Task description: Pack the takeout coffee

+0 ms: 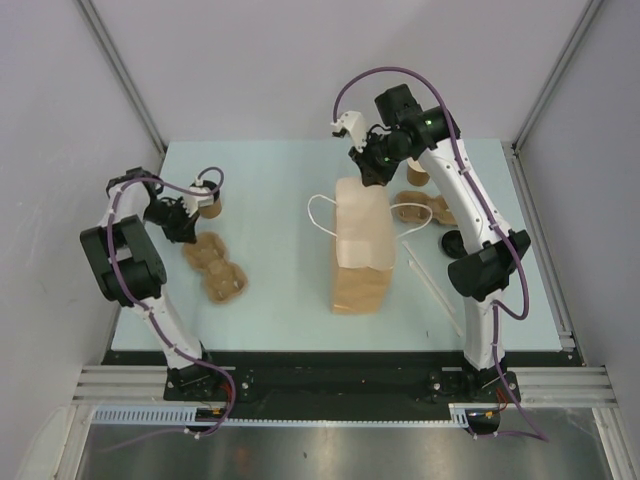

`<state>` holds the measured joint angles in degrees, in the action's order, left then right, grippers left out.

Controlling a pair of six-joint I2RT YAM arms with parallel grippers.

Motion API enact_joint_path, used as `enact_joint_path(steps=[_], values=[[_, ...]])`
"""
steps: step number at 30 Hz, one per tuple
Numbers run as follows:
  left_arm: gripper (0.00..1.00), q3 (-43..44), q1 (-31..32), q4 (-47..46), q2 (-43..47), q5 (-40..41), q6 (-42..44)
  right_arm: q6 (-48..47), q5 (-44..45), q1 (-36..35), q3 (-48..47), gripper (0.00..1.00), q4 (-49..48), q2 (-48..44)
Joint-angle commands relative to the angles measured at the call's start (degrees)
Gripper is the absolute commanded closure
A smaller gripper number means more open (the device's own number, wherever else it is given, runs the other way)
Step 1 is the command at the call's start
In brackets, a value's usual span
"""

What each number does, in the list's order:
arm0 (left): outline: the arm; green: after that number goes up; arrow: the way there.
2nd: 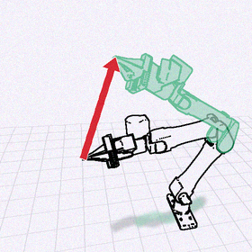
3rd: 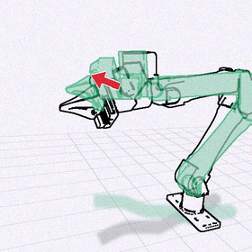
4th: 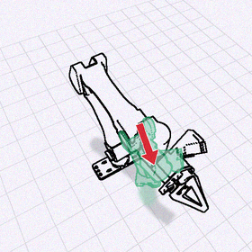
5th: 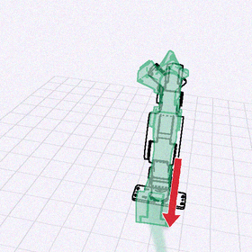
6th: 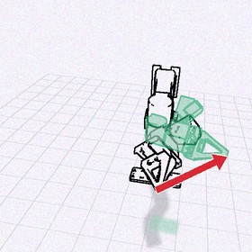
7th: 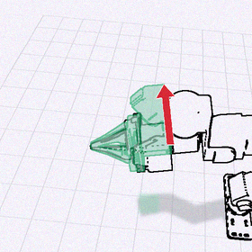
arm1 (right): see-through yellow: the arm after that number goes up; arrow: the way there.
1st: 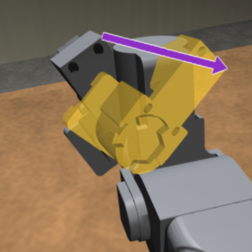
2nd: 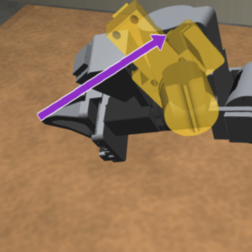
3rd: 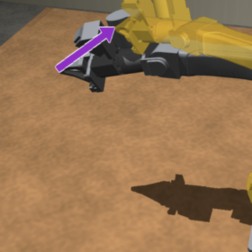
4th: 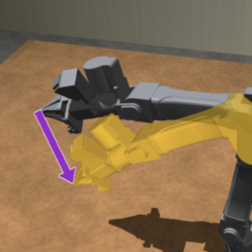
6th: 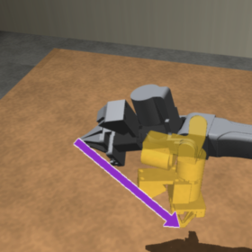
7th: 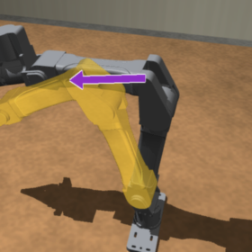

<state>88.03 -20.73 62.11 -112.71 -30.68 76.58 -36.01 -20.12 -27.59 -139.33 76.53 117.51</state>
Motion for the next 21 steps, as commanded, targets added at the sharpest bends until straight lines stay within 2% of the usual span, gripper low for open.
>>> enact_joint_path(steps=[1, 8, 12, 17, 21], values=[[1.0, 0.47, 1.13, 5.82, 9.59, -6.93, 1.12, 4.54, 1.66, -0.62, -2.35, 1.0, 1.86, -3.96], [1.0, 7.41, 1.75, 12.86, 21.99, -13.79, -0.54, 6.39, 2.89, -1.32, 1.42, 1.0, 1.08, -6.68], [1.0, 16.19, 1.92, 14.44, 28.05, -18.88, -7.38, 7.44, 3.68, -1.76, 3.09, 1.0, 0.81, -7.82], [1.0, 28.5, 2.1, 7.87, 32.98, -24.68, -18.99, 8.5, 5.61, -3.16, 3.71, 1.0, 0.64, -9.14], [1.0, 32.2, 3.23, -5.39, 37.37, -28.38, -33.2, 9.29, 6.14, -3.87, 5.72, 1.0, 0.29, -10.28]])
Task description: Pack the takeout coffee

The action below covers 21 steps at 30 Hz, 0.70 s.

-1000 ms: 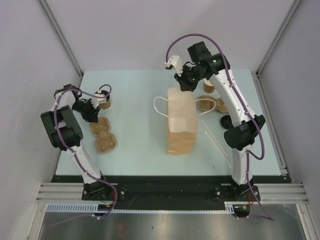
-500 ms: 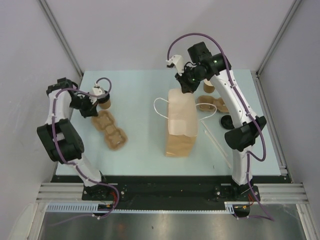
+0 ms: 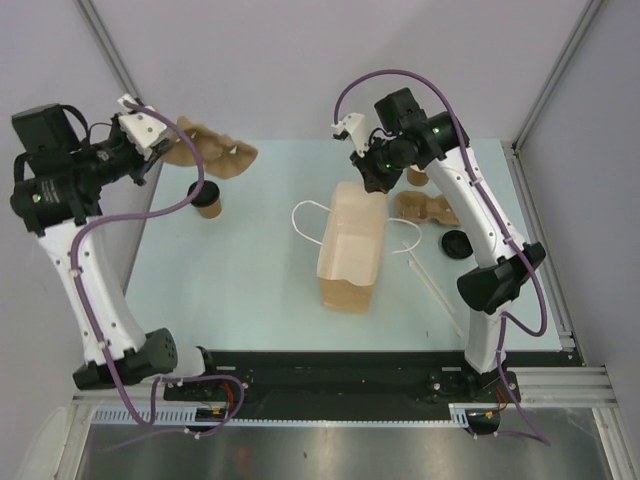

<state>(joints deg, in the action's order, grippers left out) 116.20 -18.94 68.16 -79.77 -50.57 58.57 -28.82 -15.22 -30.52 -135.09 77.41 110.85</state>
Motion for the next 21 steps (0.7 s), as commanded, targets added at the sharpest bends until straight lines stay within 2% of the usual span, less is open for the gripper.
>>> enact_joint_path(steps=[1, 2, 5, 9, 12, 13, 14, 17, 21], values=[[1.0, 3.68, 1.71, -14.52, 5.75, -8.84, -17.67, 2.27, 1.34, -1.2, 1.84, 1.0, -0.68, -3.71], [1.0, 3.07, 1.97, -21.86, 8.03, -9.98, -24.05, 2.36, 1.51, -1.47, 2.11, 1.0, -0.76, -3.97], [1.0, 1.92, 2.5, -34.44, 11.29, -12.36, -35.4, 2.89, 1.78, -1.99, 2.37, 1.0, -0.94, -4.24], [1.0, 3.15, 6.35, -41.09, 11.92, -14.56, -44.23, 3.51, 2.74, -3.4, 1.76, 1.0, -1.2, -4.24], [1.0, 6.74, 11.89, -35.58, 10.95, -11.77, -41.53, 3.77, 3.09, -4.1, 0.88, 1.0, -1.29, -4.06], [1.0, 7.97, 13.73, -29.55, 10.43, -10.1, -39.25, 4.03, 3.09, -4.19, 0.18, 1.0, -1.21, -3.89], [1.0, 9.38, 17.93, -26.1, 9.9, -8.16, -33.92, 4.12, 3.09, -4.28, -0.09, 1.0, -1.21, -3.71], [1.0, 15.01, 27.33, -14.34, 6.74, 0.54, -25.12, 4.03, 2.57, -4.54, -0.35, 1.0, -1.29, -3.88], [1.0, 16.17, 36.59, -6.65, 5.5, 8.89, -18.94, 3.77, 2.57, -4.55, 0.09, 1.0, -1.73, -3.8]])
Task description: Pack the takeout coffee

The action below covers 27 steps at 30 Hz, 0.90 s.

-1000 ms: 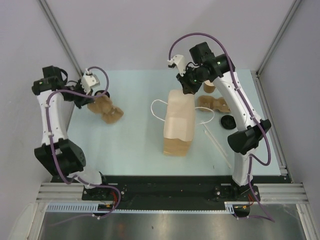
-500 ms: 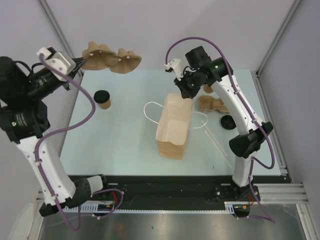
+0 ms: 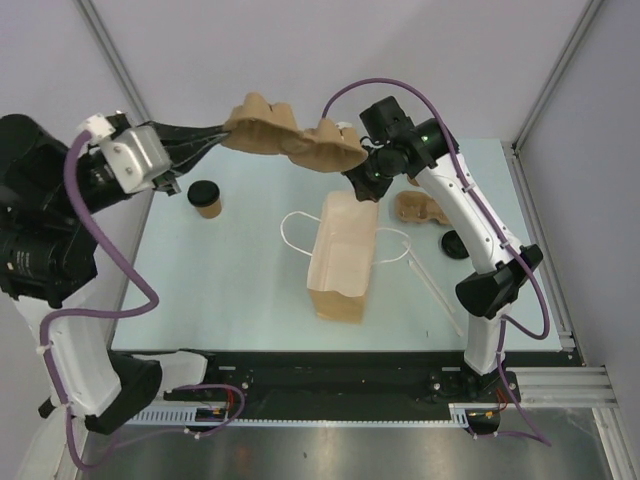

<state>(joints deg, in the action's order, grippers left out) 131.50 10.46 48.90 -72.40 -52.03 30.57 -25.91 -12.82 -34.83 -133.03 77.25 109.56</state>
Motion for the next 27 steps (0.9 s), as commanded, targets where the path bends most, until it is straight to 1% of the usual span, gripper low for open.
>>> enact_joint_path(steps=[1, 2, 4, 7, 8, 10, 11, 13, 14, 15, 18, 19, 21, 22, 25, 27], values=[[1.0, 0.51, 8.95, 13.84, -1.61, 11.59, 10.03, 0.78, 0.16, -0.24, -1.97, 1.0, -1.58, -2.42], [1.0, 0.07, 11.84, 16.11, -1.69, 13.78, 11.87, 0.77, 0.16, -0.24, -1.79, 1.0, -1.84, -2.25], [1.0, -1.86, 13.97, 17.8, -0.99, 15.55, 13.11, 0.6, 0.25, -0.24, -1.44, 1.0, -2.11, -2.16], [1.0, -4.06, 18.79, 19.73, -0.55, 20.9, 15.74, 0.16, 0.43, -0.24, -1.26, 1.0, -2.46, -1.98], [1.0, -4.32, 22.03, 20.43, -0.81, 24.75, 17.06, 0.16, 0.43, -0.24, -1.35, 1.0, -2.46, -1.98], [1.0, -4.5, 25.03, 22.01, -1.25, 27.67, 17.95, 0.16, 0.43, -0.33, -1.44, 1.0, -2.63, -1.8], [1.0, -4.5, 28.01, 22.28, -1.69, 29.6, 17.77, 0.07, 0.51, -0.33, -1.44, 1.0, -2.63, -1.8], [1.0, -4.41, 30.66, 22.55, -2.22, 33.73, 17.51, 0.25, 0.69, -0.42, -1.53, 1.0, -2.81, -1.63], [1.0, -4.41, 33.46, 22.9, -2.83, 35.14, 17.68, 0.42, 0.86, -0.42, -1.53, 1.0, -2.81, -1.72], [1.0, -4.41, 35.05, 23.25, -3.09, 38.72, 18.03, 0.51, 0.95, -0.59, -1.53, 1.0, -2.9, -1.72], [1.0, -4.76, 41.47, 25.1, -4.58, 44.27, 19.26, 0.34, 1.48, -0.94, -1.44, 1.0, -2.9, -2.07], [1.0, -4.76, 44.62, 25.62, -5.03, 48.65, 19.53, 0.42, 1.66, -1.29, -1.44, 1.0, -2.81, -2.15], [1.0, -4.5, 47.01, 26.15, -6.51, 51.93, 19.44, 0.34, 2.44, -1.64, -1.53, 1.0, -2.9, -2.33], [1.0, -4.41, 48.24, 27.11, -6.96, 55.77, 19.36, 0.25, 2.62, -1.99, -1.53, 1.0, -2.81, -2.51], [1.0, -3.89, 52.11, 29.22, -8.89, 59.57, 19.44, 0.25, 2.97, -2.7, -1.53, 1.0, -2.81, -2.77], [1.0, -3.36, 53.08, 30.28, -9.86, 60.81, 19.53, 0.25, 3.06, -3.05, -1.27, 1.0, -2.81, -2.95]])
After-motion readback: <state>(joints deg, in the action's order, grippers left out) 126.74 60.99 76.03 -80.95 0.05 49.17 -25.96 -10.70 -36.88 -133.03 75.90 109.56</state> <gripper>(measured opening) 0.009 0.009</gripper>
